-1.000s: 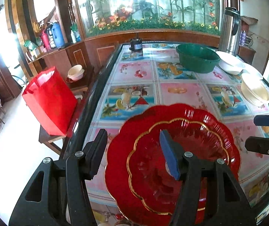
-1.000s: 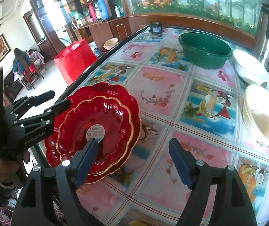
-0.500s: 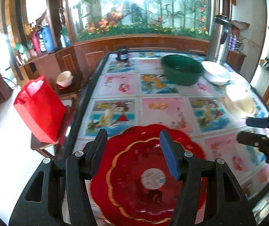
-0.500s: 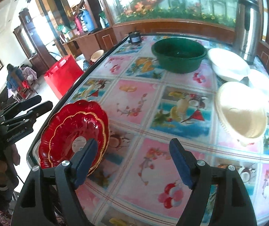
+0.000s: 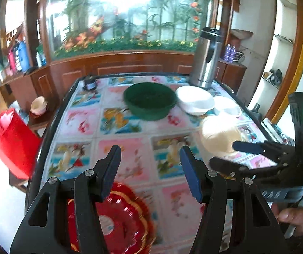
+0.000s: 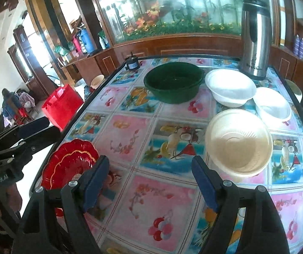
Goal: Organize plates and bowls
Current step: 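Move both tools toward the green plastic basin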
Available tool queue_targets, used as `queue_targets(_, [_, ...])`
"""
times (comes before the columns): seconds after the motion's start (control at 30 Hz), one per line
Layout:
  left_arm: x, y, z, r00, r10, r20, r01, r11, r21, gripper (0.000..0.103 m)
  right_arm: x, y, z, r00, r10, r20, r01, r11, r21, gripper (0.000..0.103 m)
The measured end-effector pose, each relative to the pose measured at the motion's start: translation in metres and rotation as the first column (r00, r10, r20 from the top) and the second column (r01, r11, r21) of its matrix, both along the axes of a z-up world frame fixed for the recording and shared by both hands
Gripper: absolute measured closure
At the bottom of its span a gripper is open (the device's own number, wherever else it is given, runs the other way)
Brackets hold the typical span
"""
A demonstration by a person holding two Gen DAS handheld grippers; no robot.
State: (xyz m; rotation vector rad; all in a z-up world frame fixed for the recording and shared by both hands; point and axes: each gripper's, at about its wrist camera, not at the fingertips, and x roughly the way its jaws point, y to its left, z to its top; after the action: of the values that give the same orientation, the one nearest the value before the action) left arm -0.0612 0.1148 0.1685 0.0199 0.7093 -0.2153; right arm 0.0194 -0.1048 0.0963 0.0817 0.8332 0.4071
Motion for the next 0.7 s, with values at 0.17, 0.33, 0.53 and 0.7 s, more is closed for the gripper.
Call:
queue_targets(0.17, [0.025, -0.026, 0.01, 0.999, 0.015, 0.029, -0.015, 1.0, 0.011, 0.045, 0.009, -0.009, 0.006, 1.0, -0.019, 0.012, 0.019, 1.0, 0.006, 0.023])
queue_targets(0.33, [0.058, -0.034, 0.009, 0.998, 0.05, 0.038, -0.05, 0.999, 0.019, 0.045, 0.025, -0.014, 0.014, 0.999, -0.041, 0.02, 0.04, 0.999, 0.014, 0.023])
queue_targets(0.53, [0.099, -0.029, 0.007, 0.994, 0.101, 0.038, -0.101, 0.995, -0.005, 0.045, 0.053, -0.016, 0.017, 0.998, -0.053, 0.018, 0.053, 0.999, 0.011, 0.022])
queue_targets(0.7, [0.136, -0.022, 0.006, 0.99, 0.139, 0.037, -0.138, 0.99, -0.017, 0.045, 0.085, -0.018, 0.017, 0.997, -0.071, -0.001, 0.071, 0.997, 0.028, 0.022])
